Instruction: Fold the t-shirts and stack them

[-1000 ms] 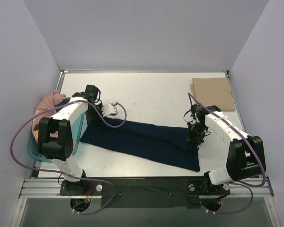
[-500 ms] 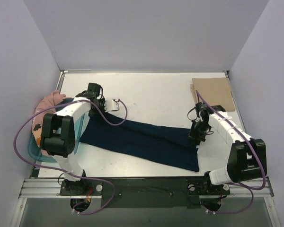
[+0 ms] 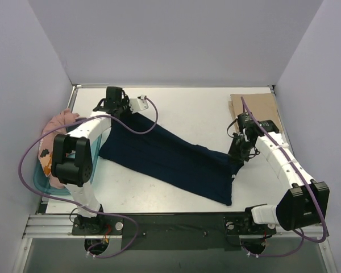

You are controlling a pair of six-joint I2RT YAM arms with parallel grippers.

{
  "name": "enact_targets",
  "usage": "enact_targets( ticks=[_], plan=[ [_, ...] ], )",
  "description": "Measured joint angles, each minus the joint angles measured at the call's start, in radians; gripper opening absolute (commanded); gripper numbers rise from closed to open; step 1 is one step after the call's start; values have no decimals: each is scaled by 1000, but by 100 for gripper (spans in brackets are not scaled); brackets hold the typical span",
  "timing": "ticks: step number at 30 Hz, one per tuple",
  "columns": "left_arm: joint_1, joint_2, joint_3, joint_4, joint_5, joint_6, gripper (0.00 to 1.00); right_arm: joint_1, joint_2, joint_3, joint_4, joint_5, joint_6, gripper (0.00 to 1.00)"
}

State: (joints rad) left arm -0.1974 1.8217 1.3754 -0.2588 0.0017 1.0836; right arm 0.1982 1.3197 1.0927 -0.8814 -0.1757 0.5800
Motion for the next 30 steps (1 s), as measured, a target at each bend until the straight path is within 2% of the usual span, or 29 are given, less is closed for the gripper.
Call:
enact_targets(
  ticks=[4,8,15,23,30],
  plan=[
    [-11,11,-54,62,0,11,0,23,1,-29,5,1,22,0],
    [-8,13,-135,95,0,69,0,100,1,-114,20,-16,58,0],
    [2,13,-245,38,0,185,0,145,15,-334,101,-81,131,0],
    [10,35,-219,-19,-25,265,0,145,53,-345,159,-96,136,0],
    [12,34,-212,-147,-24,347,0,145,53,-358,167,-96,137,0]
  ],
)
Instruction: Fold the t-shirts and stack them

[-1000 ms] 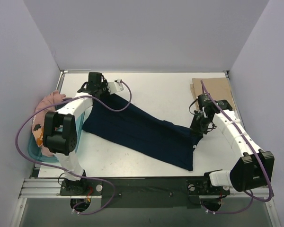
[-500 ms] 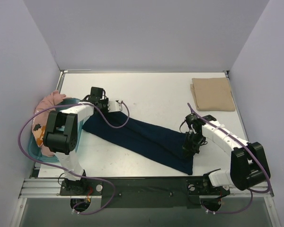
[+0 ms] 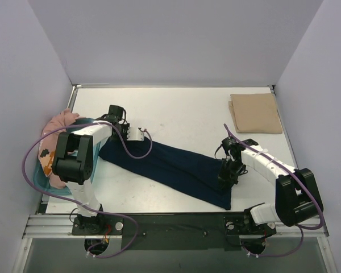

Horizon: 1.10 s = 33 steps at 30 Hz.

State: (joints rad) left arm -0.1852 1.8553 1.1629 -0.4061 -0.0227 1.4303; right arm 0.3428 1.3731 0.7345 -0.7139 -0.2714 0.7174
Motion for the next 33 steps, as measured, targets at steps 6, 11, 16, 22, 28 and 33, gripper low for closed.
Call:
enact_targets(
  ticks=[6,11,16,22,28,33],
  plan=[
    [6,-16,19,-106,1,-10,0,0,-1,5,-27,6,-6,0],
    [8,-53,67,-159,4,-33,0,0,-17,50,-71,26,-16,0],
    [9,-79,80,-210,3,-36,0,0,-20,58,-82,34,-31,0],
    [15,-101,37,-248,-13,-11,37,0,-19,35,-77,38,-37,0],
    [17,-101,27,-324,-37,15,78,0,-19,26,-71,38,-44,2],
    [13,-98,188,-488,17,-23,59,6,-19,25,-71,34,-47,29]
  ],
)
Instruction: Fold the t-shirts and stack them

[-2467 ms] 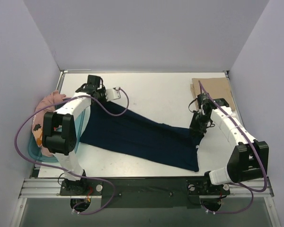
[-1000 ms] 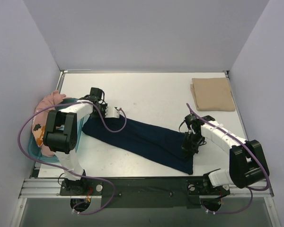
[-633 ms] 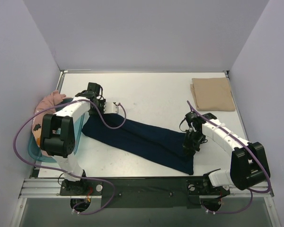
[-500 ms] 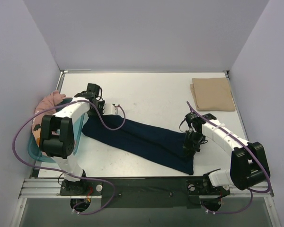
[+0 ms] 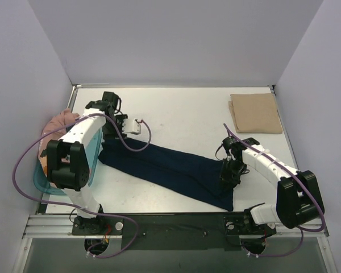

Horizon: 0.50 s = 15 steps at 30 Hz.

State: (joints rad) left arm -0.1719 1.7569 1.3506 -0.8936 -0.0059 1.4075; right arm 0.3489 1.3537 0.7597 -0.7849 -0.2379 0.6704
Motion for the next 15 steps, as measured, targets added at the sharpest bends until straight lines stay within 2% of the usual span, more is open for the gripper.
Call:
enact_targets(
  ticks=[1,2,6,8,11,15],
  plan=[
    [-4,3,63,-34,28,-28,48,0,0,0,0,-2,-3,32],
    [-10,5,103,-50,45,-55,44,1,0,0,-1,-4,-4,38],
    [-49,6,203,-62,113,-170,41,13,-16,6,-34,-1,-8,51],
    [-62,11,196,-61,138,-217,41,14,-37,34,-84,22,-12,52],
    [-65,23,133,-22,145,-277,40,9,-67,104,-132,69,-21,42],
    [-64,69,57,28,121,-324,42,-56,-68,182,-128,103,-43,43]
  ],
)
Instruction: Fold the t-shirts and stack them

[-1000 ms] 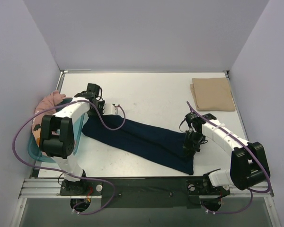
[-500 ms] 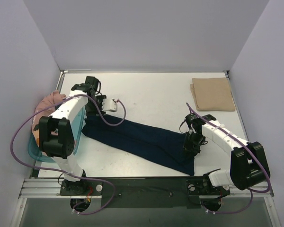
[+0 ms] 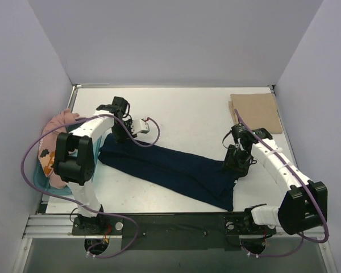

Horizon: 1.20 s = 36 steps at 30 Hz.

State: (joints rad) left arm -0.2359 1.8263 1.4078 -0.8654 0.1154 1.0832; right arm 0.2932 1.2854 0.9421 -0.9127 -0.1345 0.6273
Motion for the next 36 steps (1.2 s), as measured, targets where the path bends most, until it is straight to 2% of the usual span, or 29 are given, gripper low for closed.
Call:
enact_targets(
  ticks=[5,9,18,26,30,32,33,34,36],
  plan=[
    [14,22,-39,-20,5,3,66,-22,37,6,33,5,-24,51],
    [34,-28,-48,-63,36,60,73,5,52,1,58,2,-47,57],
    [79,-68,-172,-82,-5,194,75,28,211,-24,138,24,-65,59],
    [87,-68,-222,-32,-47,242,71,141,348,72,236,3,-206,60],
    [90,-68,-245,16,-81,261,70,154,428,101,270,-8,-266,60],
    [93,-68,-253,37,-92,268,67,154,460,105,275,-12,-286,58],
    [95,-68,-258,51,-103,270,64,156,474,106,279,-12,-293,52],
    [97,-68,-263,66,-112,272,62,158,484,107,282,-12,-300,47],
    [100,-68,-269,89,-122,275,54,162,492,117,277,-12,-314,26]
  ],
)
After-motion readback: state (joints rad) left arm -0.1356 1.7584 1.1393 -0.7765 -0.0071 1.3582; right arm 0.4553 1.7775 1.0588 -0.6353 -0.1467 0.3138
